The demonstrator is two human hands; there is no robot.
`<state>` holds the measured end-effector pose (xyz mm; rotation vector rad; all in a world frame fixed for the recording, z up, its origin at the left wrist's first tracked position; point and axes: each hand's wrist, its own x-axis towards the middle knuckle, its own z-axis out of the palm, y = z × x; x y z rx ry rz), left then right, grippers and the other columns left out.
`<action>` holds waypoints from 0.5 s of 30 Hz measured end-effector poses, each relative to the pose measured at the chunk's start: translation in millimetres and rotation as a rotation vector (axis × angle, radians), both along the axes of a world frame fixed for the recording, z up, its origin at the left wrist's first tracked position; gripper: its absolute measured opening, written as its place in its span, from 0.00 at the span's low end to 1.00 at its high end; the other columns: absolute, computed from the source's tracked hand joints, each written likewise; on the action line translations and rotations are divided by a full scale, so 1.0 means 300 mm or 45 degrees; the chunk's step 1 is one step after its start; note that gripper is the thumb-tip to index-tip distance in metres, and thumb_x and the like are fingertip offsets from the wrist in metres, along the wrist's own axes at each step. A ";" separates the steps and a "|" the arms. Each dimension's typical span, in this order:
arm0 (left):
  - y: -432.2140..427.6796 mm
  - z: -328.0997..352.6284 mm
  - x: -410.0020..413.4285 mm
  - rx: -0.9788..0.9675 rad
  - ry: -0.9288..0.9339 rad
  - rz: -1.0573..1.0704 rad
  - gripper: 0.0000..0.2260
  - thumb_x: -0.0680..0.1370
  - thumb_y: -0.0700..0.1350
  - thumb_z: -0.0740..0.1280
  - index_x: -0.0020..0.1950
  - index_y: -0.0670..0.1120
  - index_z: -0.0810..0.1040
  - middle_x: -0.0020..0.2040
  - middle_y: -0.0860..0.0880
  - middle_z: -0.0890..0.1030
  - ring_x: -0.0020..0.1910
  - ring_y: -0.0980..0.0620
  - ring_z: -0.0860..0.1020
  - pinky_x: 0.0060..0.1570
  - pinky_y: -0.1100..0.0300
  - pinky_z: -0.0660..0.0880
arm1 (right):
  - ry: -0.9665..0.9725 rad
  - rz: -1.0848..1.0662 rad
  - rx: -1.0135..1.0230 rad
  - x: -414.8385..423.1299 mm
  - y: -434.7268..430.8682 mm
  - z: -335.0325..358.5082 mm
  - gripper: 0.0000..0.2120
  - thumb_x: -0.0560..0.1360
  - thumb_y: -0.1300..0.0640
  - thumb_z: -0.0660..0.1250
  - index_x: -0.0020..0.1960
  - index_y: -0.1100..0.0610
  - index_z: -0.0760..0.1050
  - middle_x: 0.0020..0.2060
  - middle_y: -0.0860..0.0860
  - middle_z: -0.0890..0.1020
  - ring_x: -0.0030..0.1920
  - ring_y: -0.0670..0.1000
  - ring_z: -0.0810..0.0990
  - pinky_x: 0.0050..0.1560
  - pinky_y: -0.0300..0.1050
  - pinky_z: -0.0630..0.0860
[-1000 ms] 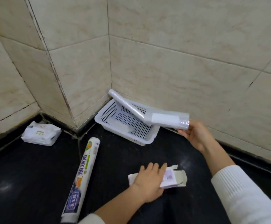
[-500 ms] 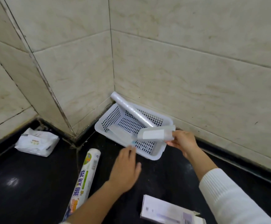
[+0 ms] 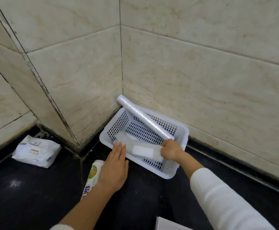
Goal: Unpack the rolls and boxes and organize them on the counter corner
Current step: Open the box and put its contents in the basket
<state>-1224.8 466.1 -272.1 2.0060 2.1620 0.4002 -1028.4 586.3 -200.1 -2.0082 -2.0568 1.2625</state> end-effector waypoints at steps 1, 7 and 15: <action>-0.006 -0.003 -0.003 -0.012 0.005 -0.007 0.27 0.82 0.50 0.51 0.78 0.43 0.46 0.80 0.46 0.48 0.78 0.50 0.43 0.77 0.57 0.46 | -0.127 0.155 0.018 0.002 0.005 0.005 0.07 0.74 0.68 0.58 0.42 0.61 0.74 0.38 0.53 0.76 0.43 0.55 0.76 0.38 0.43 0.73; 0.007 0.016 -0.017 -0.118 0.038 -0.035 0.27 0.82 0.51 0.48 0.78 0.44 0.42 0.80 0.46 0.45 0.78 0.50 0.41 0.77 0.55 0.46 | -0.480 0.614 -0.033 -0.042 -0.009 -0.011 0.20 0.77 0.62 0.56 0.68 0.60 0.71 0.67 0.56 0.74 0.66 0.58 0.73 0.66 0.50 0.70; 0.029 0.064 -0.019 -0.175 -0.073 -0.038 0.27 0.83 0.52 0.49 0.78 0.44 0.44 0.80 0.47 0.44 0.78 0.50 0.41 0.76 0.52 0.44 | -0.295 0.447 0.102 -0.056 -0.085 -0.027 0.26 0.76 0.61 0.59 0.74 0.54 0.64 0.71 0.55 0.70 0.69 0.56 0.70 0.68 0.49 0.67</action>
